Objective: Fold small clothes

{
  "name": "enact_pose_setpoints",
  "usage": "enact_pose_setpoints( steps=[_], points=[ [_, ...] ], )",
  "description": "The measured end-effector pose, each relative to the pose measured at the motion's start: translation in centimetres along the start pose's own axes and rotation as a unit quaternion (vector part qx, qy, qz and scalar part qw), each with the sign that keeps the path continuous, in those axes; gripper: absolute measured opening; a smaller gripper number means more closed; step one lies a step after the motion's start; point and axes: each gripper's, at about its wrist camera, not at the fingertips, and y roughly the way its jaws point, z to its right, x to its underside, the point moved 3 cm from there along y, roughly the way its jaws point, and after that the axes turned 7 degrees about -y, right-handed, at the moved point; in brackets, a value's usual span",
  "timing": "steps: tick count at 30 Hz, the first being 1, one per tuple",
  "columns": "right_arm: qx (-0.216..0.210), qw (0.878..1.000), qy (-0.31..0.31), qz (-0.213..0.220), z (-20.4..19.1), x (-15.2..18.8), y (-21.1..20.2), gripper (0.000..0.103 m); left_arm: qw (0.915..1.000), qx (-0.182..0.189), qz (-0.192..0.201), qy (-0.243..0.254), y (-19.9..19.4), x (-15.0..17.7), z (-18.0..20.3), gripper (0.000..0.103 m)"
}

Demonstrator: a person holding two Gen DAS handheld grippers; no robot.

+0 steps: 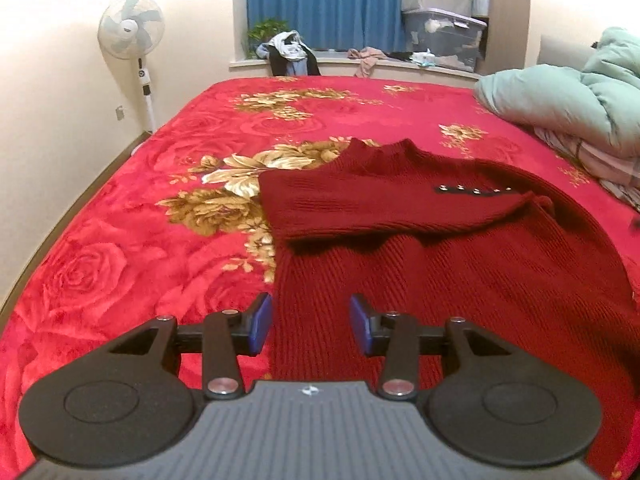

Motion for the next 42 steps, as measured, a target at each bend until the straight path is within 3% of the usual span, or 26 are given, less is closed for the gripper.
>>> enact_pose_setpoints(
  steps=[3,4,6,8,10,12,17,18,20,22,29,32,35,37,40,42],
  points=[
    [0.059,0.996,0.016,0.063,4.0,-6.0,0.0,0.0,0.9999,-0.007,-0.01,-0.011,0.7,-0.2,-0.6,0.048],
    [0.051,0.997,0.021,0.056,4.7,-7.5,0.5,0.0,0.9998,-0.008,-0.014,-0.012,1.0,-0.1,-0.7,0.048],
    [-0.009,0.999,0.007,0.033,3.9,-8.1,1.2,0.003,0.9998,-0.01,-0.019,-0.006,1.2,0.1,-0.8,0.048],
    [-0.05,0.998,-0.016,0.03,2.1,-6.2,0.7,0.004,0.9997,-0.009,-0.021,0.008,1.5,0.2,-0.7,0.048],
    [-0.089,0.996,-0.028,-0.002,0.3,-3.1,1.0,0.028,0.9996,-0.009,-0.024,0.008,1.7,0.3,-0.9,0.048],
    [-0.109,0.992,-0.039,-0.052,-1.2,0.4,2.1,0.037,0.9996,-0.006,-0.028,0.002,1.9,0.2,-1.1,0.048],
    [-0.106,0.984,-0.053,-0.137,-3.3,5.4,5.0,0.039,0.9994,0.012,-0.029,0.017,1.9,0.3,0.1,0.048],
    [-0.104,0.982,-0.056,-0.145,-3.4,5.9,5.3,0.039,0.9992,0.015,-0.029,0.022,1.8,0.4,0.4,0.048],
    [-0.1,0.982,-0.05,-0.152,-2.9,6.5,6.1,0.029,0.9989,0.021,-0.027,0.032,1.7,0.4,1.1,0.048],
    [-0.104,0.983,-0.033,-0.149,-2.7,6.4,6.3,0.008,0.9988,0.022,-0.025,0.036,1.7,0.4,1.5,0.048],
    [-0.106,0.988,-0.022,-0.109,-2.1,4.0,4.8,0.006,0.999,0.017,-0.029,0.031,2.2,0.4,1.5,0.048],
    [-0.065,0.997,-0.022,-0.038,0.7,-1.1,2.5,0.006,0.9989,0.019,-0.028,0.031,2.2,0.3,1.5,0.048],
    [0.022,1.0,-0.007,-0.001,5.1,-8.3,2.6,0.007,0.9986,0.02,-0.027,0.04,2.2,0.4,1.6,0.048],
    [0.055,0.998,-0.005,0.013,7.4,-12.2,3.8,0.008,0.9986,0.017,-0.029,0.04,2.4,0.3,1.5,0.048],
    [0.156,0.987,-0.005,0.039,8.4,-14.6,4.1,0.012,0.999,0.012,-0.032,0.029,2.8,0.1,1.2,0.048],
    [0.116,0.991,0.032,0.05,7.6,-14.0,3.7,0.012,0.9991,0.015,-0.033,0.023,2.9,0.0,1.1,0.048]
  ],
)
